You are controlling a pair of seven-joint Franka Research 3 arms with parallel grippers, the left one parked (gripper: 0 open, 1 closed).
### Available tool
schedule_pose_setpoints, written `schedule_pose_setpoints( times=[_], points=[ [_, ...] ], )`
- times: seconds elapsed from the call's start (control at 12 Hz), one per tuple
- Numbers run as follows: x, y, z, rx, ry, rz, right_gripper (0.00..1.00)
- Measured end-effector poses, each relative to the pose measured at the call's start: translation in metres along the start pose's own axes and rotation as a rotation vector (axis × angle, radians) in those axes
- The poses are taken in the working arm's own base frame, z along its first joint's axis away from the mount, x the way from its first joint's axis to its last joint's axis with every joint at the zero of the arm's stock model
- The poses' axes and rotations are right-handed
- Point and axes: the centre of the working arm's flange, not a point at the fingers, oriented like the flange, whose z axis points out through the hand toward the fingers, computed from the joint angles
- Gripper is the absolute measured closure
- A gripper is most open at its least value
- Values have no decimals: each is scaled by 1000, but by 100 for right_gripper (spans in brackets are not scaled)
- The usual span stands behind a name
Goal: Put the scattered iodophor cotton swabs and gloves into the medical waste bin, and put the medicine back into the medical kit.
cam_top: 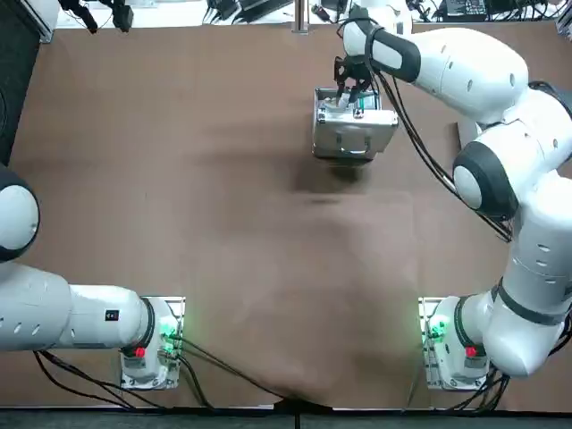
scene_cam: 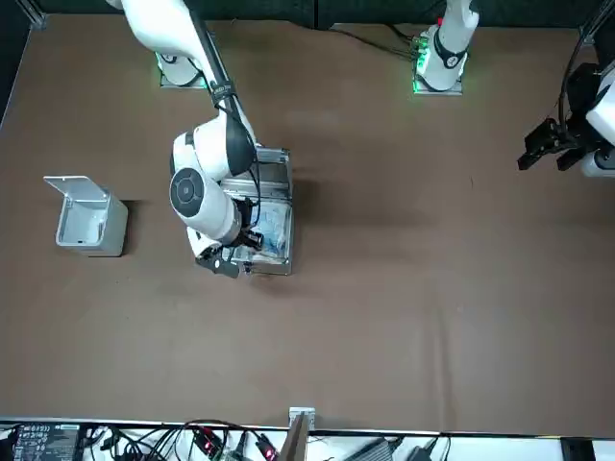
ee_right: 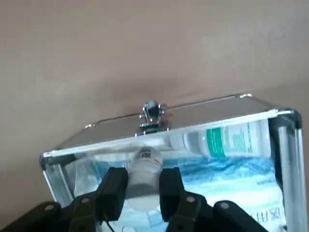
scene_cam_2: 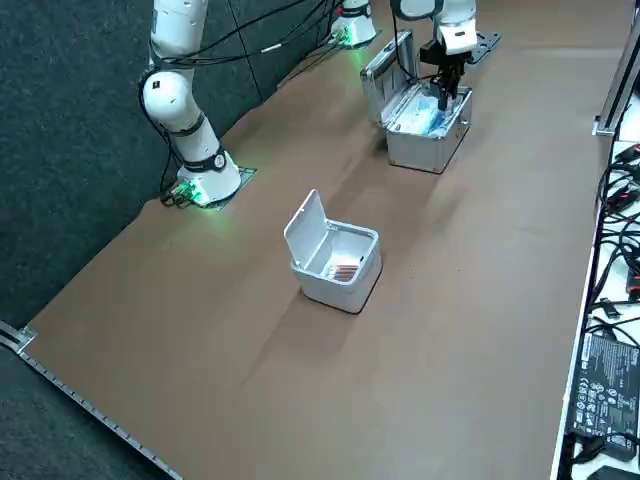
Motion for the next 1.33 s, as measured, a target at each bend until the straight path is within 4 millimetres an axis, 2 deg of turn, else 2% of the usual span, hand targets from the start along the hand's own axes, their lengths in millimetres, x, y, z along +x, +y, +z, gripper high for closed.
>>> schedule_pose_setpoints(
  times=[0.58, 0.67, 1.0, 1.17, 1.33],
  points=[
    [8, 3, 16, -5, 25, 7, 58],
    [8, 3, 16, -6, 26, 7, 49],
    [12, 3, 9, -10, 47, -1, 4],
    [14, 4, -4, -31, 70, -21, 0],
    [17, 11, -29, -54, 75, -27, 0]
  ],
)
